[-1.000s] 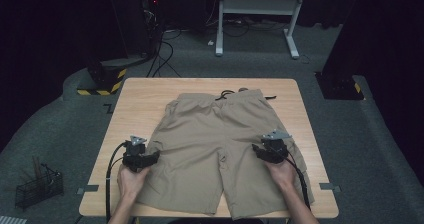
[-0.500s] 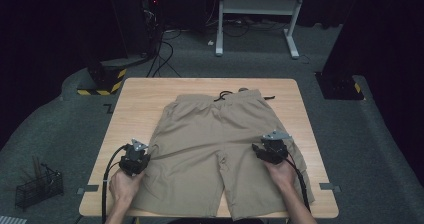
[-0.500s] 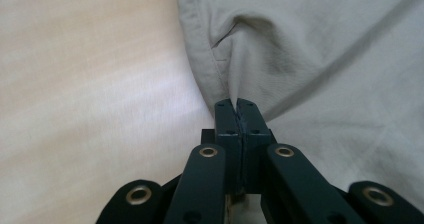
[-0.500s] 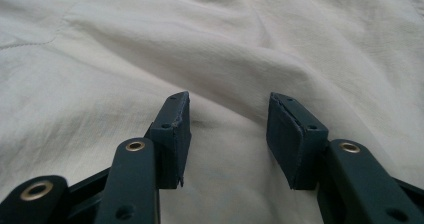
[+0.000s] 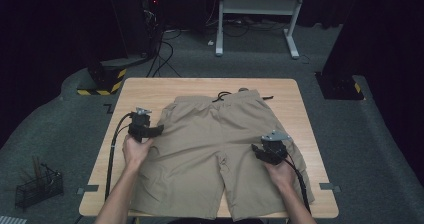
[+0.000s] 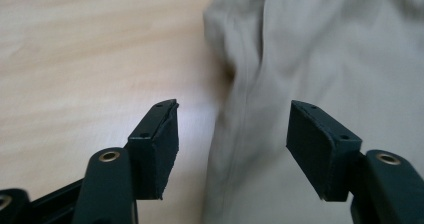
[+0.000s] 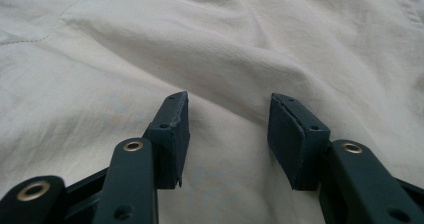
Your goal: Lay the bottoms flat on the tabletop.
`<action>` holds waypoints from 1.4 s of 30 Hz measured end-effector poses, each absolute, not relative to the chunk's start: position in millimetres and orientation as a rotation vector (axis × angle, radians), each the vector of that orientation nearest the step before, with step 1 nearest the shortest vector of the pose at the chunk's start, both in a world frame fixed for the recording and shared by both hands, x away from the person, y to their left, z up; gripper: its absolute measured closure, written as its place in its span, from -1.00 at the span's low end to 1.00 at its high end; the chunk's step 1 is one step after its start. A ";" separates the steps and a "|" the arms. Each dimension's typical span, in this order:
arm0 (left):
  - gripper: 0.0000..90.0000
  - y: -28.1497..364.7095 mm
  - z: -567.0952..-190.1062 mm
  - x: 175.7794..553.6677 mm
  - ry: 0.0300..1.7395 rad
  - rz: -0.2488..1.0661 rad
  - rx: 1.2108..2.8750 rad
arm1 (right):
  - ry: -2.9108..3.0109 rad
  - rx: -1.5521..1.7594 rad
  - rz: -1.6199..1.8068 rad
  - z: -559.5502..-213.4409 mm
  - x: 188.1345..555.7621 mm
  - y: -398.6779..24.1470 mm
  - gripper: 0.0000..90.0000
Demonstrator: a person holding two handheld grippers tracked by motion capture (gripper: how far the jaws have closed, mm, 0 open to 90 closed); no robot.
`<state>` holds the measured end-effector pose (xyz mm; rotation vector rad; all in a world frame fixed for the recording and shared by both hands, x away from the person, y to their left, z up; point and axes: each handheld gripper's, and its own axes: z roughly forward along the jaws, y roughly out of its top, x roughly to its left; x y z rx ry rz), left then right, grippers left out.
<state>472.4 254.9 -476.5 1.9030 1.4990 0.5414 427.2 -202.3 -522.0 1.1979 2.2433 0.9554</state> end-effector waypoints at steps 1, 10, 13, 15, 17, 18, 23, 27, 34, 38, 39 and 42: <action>-0.19 254.1 -477.1 479.4 1.506 0.537 1.890 | 2.247 1.200 0.962 -522.1 427.9 -203.0 0.13; -0.24 231.8 -483.8 553.7 1.548 0.521 1.947 | 2.245 1.222 0.970 -522.2 427.3 -203.8 0.13; 0.22 228.1 -494.7 563.2 1.510 0.423 1.974 | 2.242 1.228 0.968 -522.1 426.6 -203.6 0.13; 0.58 227.1 -501.2 565.6 1.533 0.338 1.990 | 2.241 1.229 0.967 -522.1 426.5 -203.5 0.13; 0.90 222.0 -500.7 564.0 1.518 0.352 2.021 | 2.241 1.226 0.967 -522.2 426.4 -203.5 0.13; 0.94 218.7 -497.5 563.7 1.508 0.382 2.040 | 2.240 1.226 0.969 -522.2 426.4 -203.5 0.13; 0.97 209.6 -455.9 563.4 1.404 0.650 1.983 | 2.241 1.224 0.968 -522.2 425.4 -203.4 0.13; 0.97 207.4 -446.3 571.9 1.364 0.747 1.990 | 2.236 1.226 0.965 -522.2 423.9 -202.2 0.13; 0.04 211.5 -464.0 554.4 1.429 0.691 1.982 | 2.259 1.161 0.920 -519.3 423.7 -194.5 0.09; -0.02 209.9 -452.1 529.8 1.334 0.711 2.013 | 2.200 1.094 1.009 -509.9 424.0 -190.7 0.13; -0.01 209.3 -451.1 516.4 1.287 0.653 2.021 | 2.231 1.161 1.058 -500.1 434.1 -184.1 0.21; -0.02 203.3 -466.0 506.1 1.273 0.614 2.100 | 2.306 1.145 0.995 -497.3 452.4 -163.6 0.56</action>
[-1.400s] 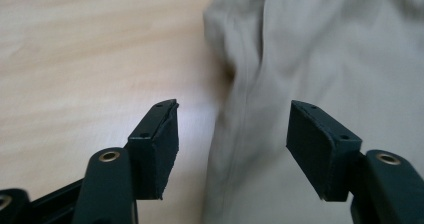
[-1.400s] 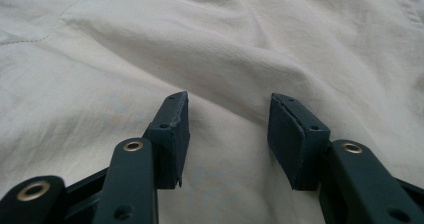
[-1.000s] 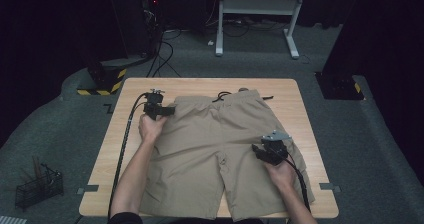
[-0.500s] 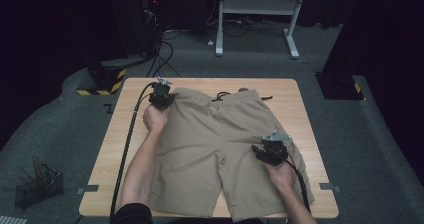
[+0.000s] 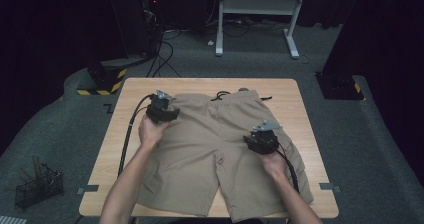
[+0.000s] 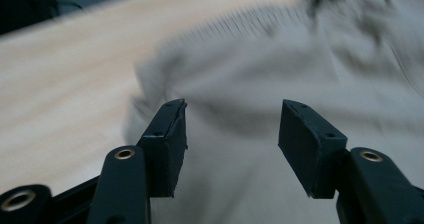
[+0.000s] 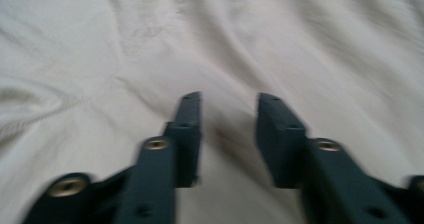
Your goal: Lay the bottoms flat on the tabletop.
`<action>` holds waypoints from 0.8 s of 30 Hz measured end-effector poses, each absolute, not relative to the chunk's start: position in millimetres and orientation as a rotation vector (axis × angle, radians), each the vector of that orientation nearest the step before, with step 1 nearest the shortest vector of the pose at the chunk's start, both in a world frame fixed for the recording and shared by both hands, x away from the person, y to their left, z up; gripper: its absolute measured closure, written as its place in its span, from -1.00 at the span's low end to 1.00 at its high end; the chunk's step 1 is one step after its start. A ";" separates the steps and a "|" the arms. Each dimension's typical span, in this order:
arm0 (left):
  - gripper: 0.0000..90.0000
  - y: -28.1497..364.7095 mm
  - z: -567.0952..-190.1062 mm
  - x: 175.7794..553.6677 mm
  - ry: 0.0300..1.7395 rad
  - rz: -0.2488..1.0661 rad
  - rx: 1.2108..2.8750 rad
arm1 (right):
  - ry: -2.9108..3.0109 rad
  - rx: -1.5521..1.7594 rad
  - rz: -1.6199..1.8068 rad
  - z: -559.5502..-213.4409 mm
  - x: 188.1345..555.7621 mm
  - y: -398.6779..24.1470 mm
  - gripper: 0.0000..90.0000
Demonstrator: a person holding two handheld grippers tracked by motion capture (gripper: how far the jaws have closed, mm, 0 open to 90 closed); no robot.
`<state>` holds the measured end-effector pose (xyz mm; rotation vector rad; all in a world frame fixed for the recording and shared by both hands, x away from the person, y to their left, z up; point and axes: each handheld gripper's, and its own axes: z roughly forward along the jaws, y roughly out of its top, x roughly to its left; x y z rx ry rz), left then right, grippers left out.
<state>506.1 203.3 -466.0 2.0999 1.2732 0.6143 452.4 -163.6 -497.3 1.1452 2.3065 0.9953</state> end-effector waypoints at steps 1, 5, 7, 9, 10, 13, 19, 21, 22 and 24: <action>-0.01 201.8 -473.1 504.4 1.268 0.601 2.125 | 2.333 1.137 0.991 -499.2 459.0 -158.5 0.70; 0.00 197.7 -501.5 507.0 1.323 0.506 2.131 | 2.361 1.172 0.945 -509.5 477.7 -146.4 0.97; -0.01 198.3 -509.2 510.0 1.361 0.488 2.118 | 2.358 1.170 0.928 -515.3 483.3 -144.4 0.98; 0.00 199.6 -511.0 511.3 1.379 0.489 2.078 | 2.338 1.182 0.965 -517.4 487.8 -145.6 0.98; 0.00 199.6 -511.0 511.3 1.379 0.489 2.078 | 2.338 1.182 0.965 -517.4 487.8 -145.6 0.98; -0.01 197.4 -512.0 519.4 1.407 0.537 2.073 | 2.330 1.158 0.917 -516.4 500.6 -139.5 0.93; -0.09 193.4 -504.7 545.9 1.574 0.526 2.082 | 2.301 1.168 0.845 -514.7 529.1 -129.2 0.76; -0.09 192.1 -503.9 547.2 1.587 0.511 2.079 | 2.302 1.192 0.827 -512.9 534.0 -127.5 0.61; -0.10 192.1 -503.9 547.2 1.587 0.511 2.079 | 2.302 1.192 0.827 -512.9 534.0 -127.5 0.61; -0.11 189.4 -502.6 534.4 1.505 0.559 2.100 | 2.324 1.207 0.872 -510.6 529.2 -129.3 0.35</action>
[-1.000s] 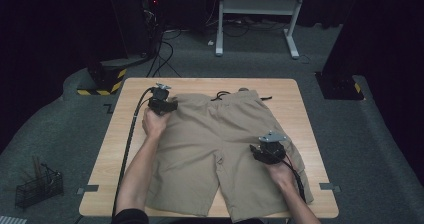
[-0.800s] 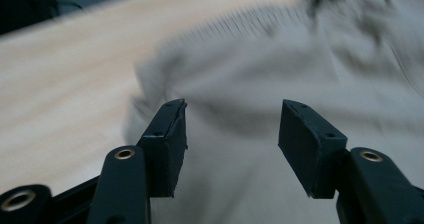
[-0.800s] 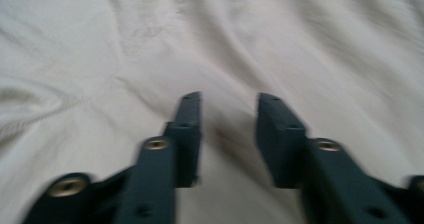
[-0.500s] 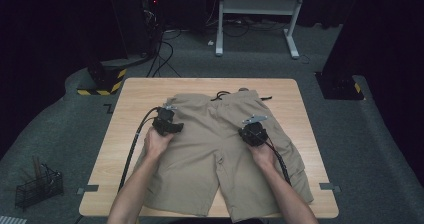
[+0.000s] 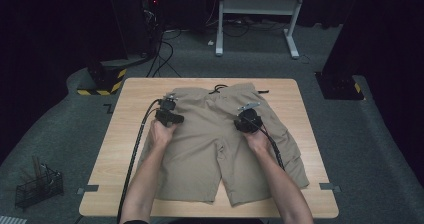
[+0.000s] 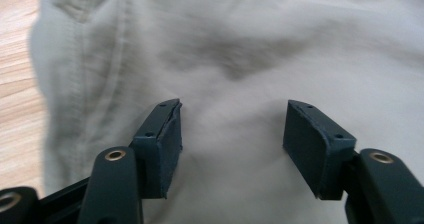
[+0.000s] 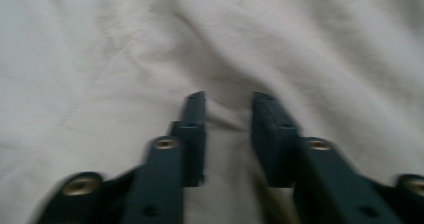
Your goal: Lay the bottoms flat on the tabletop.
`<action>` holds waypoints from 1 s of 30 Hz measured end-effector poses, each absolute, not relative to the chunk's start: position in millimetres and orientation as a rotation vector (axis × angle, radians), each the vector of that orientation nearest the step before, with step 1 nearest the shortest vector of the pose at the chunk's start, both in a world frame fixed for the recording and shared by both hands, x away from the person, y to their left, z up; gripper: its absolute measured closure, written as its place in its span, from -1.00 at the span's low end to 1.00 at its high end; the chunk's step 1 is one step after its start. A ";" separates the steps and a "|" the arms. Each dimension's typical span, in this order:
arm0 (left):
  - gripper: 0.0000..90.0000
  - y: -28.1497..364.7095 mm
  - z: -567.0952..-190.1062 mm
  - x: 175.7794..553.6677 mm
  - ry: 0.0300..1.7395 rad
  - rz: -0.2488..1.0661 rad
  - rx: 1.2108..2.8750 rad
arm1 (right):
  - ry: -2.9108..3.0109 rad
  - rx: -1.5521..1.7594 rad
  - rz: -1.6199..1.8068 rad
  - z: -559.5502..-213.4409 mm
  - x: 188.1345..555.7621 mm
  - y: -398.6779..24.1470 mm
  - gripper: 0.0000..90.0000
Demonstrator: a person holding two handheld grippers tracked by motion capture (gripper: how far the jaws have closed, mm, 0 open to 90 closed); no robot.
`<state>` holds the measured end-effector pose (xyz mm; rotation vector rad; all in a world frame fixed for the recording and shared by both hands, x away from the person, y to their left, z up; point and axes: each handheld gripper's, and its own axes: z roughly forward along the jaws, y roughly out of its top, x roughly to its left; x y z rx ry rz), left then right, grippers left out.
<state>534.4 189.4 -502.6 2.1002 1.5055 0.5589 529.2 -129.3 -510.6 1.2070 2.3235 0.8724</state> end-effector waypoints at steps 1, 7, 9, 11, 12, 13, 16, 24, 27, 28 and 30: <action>-0.10 188.0 -503.0 528.7 1.473 0.588 2.116 | 2.310 1.201 0.907 -509.2 524.4 -132.5 0.34; -0.15 194.3 -504.5 507.3 1.445 0.553 2.086 | 2.282 1.263 0.990 -506.3 506.4 -156.9 0.26; -0.16 196.6 -503.0 500.4 1.428 0.538 2.074 | 2.284 1.256 0.984 -506.2 500.8 -161.7 0.25; -0.16 198.5 -501.1 493.4 1.409 0.517 2.057 | 2.285 1.258 1.004 -505.4 495.4 -166.2 0.22; -0.17 198.5 -501.1 493.4 1.409 0.517 2.057 | 2.285 1.258 1.004 -505.4 495.4 -166.2 0.22; -0.16 199.7 -499.0 487.5 1.399 0.498 2.049 | 2.294 1.259 1.017 -504.9 489.6 -169.8 0.21; -0.16 200.0 -495.7 478.5 1.387 0.495 2.042 | 2.310 1.223 1.011 -503.9 480.1 -174.4 0.21; -0.18 204.3 -487.2 450.3 1.330 0.487 1.974 | 2.297 1.174 1.036 -493.4 454.0 -182.2 0.16; -0.19 206.1 -483.7 441.6 1.320 0.477 1.943 | 2.294 1.181 1.052 -494.0 446.6 -183.0 0.15; -0.20 206.4 -483.2 438.5 1.317 0.476 1.931 | 2.294 1.180 1.059 -494.0 444.3 -183.8 0.15; -0.20 206.8 -483.7 431.8 1.308 0.466 1.915 | 2.292 1.181 1.068 -492.9 439.0 -184.9 0.14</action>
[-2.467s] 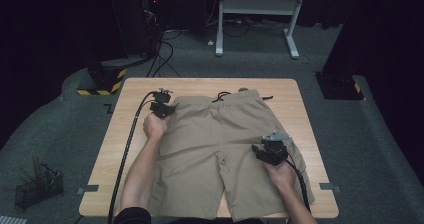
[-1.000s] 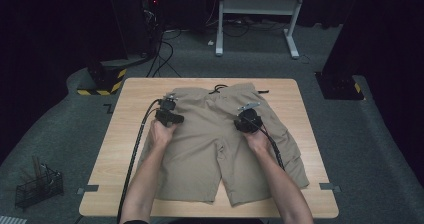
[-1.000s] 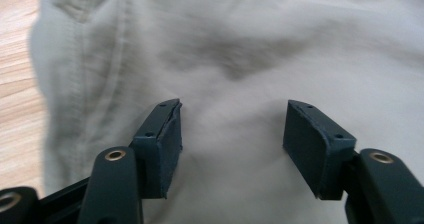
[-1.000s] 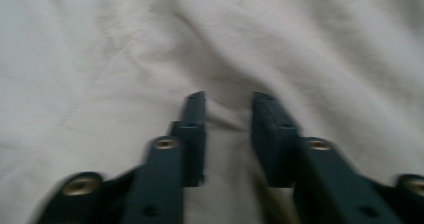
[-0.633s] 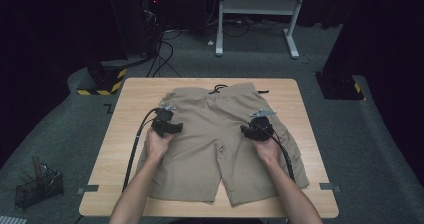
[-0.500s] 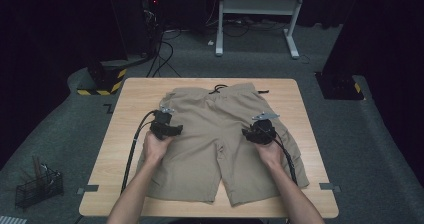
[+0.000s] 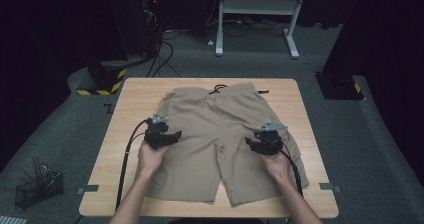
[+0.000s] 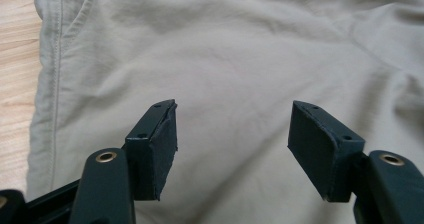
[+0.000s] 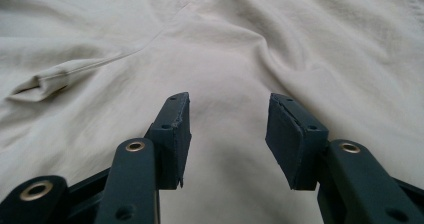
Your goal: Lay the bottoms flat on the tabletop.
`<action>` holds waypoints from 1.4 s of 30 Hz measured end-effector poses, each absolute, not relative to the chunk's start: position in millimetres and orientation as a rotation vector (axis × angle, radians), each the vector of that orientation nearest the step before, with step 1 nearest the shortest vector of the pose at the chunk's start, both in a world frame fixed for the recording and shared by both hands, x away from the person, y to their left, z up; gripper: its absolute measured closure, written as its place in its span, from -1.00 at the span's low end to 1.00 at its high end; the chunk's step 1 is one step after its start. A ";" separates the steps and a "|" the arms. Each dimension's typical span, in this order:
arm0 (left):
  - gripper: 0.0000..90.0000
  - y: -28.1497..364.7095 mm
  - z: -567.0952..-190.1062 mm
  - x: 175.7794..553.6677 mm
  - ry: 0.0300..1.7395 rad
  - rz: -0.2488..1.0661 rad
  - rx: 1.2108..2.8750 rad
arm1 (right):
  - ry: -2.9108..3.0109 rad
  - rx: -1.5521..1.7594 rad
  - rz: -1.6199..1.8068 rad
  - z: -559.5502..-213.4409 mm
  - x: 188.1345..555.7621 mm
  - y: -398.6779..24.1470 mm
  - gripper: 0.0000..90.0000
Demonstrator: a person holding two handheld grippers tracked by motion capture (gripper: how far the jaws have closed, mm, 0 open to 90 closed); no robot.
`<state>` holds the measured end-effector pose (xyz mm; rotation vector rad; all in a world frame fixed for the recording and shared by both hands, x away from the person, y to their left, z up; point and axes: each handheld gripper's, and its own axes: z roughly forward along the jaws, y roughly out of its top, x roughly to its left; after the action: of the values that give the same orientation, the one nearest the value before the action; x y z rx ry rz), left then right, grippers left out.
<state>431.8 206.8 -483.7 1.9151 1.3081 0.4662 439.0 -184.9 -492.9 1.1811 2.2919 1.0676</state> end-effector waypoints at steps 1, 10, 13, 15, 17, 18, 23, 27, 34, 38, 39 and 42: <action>-0.21 206.7 -484.5 428.4 1.304 0.465 1.922 | 2.293 1.172 1.071 -492.0 436.4 -186.2 0.14; -0.22 214.4 -488.1 393.9 1.308 0.496 1.864 | 2.291 1.136 1.061 -486.3 410.7 -200.3 0.11; -0.22 215.5 -493.7 376.8 1.308 0.513 1.842 | 2.279 1.156 1.088 -489.1 402.3 -207.2 0.11; -0.22 213.5 -497.2 368.9 1.306 0.526 1.842 | 2.275 1.180 1.093 -493.2 394.8 -209.9 0.11; -0.23 211.3 -501.0 362.8 1.304 0.522 1.839 | 2.272 1.185 1.098 -497.6 387.7 -212.6 0.10; -0.23 210.2 -503.1 360.5 1.311 0.521 1.846 | 2.276 1.195 1.096 -500.3 384.9 -213.5 0.10; -0.23 205.6 -518.7 349.8 1.327 0.511 1.878 | 2.331 1.195 1.015 -515.2 373.1 -208.8 0.09; -0.25 208.4 -526.1 342.7 1.345 0.475 1.865 | 2.313 1.170 1.012 -521.7 363.4 -201.9 0.05; -0.33 190.7 -525.0 320.2 1.289 0.520 1.964 | 2.326 1.129 1.014 -522.9 348.0 -188.0 0.04; -0.33 188.5 -517.9 325.4 1.275 0.466 1.922 | 2.361 1.073 1.007 -521.3 344.0 -179.7 0.03; -0.33 187.0 -515.4 327.3 1.262 0.473 1.906 | 2.351 1.054 1.004 -519.8 344.2 -179.2 0.03; -0.34 182.7 -511.2 335.4 1.240 0.498 1.910 | 2.311 1.075 1.052 -514.5 352.5 -183.8 0.03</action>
<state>335.4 182.7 -511.2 1.9097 1.2404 0.4984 352.5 -183.8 -514.5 1.0754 2.3106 1.0518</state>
